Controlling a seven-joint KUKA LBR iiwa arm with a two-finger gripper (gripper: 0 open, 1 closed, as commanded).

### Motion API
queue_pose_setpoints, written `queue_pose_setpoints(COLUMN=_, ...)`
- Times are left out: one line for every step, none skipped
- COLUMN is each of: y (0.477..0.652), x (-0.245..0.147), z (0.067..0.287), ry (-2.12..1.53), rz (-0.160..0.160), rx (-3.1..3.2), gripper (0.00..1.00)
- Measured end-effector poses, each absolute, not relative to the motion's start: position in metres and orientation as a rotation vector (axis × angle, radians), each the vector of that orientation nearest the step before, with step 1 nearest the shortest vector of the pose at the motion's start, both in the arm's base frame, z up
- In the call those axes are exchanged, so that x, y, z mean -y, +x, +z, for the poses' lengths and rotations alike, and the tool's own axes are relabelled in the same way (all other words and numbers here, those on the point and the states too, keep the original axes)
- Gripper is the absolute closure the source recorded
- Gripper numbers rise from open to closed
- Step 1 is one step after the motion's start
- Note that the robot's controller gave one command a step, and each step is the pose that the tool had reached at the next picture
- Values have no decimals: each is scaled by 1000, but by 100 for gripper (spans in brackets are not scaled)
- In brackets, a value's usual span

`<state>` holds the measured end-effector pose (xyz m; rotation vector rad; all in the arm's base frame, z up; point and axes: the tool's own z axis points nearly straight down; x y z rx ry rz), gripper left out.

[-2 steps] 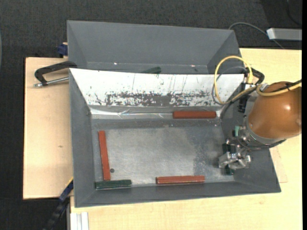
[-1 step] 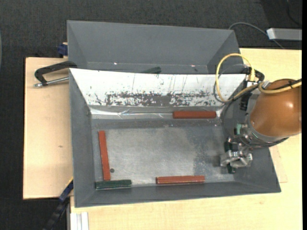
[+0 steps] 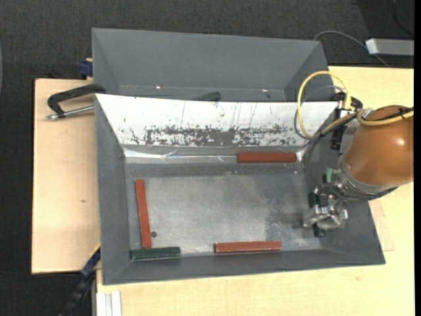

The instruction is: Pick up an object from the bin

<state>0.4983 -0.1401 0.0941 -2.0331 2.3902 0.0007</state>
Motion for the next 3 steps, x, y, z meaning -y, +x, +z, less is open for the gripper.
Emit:
queue_pose_setpoints(y=499, x=140, z=105, ry=-2032, rz=-1, rx=-2390, gripper=100)
queue_pose_setpoints(y=499, x=140, z=114, ry=-2030, rz=-3, rx=-2391, gripper=100)
queue_pose_setpoints(y=499, x=140, z=122, ry=-2030, rz=-3, rx=-2391, gripper=100)
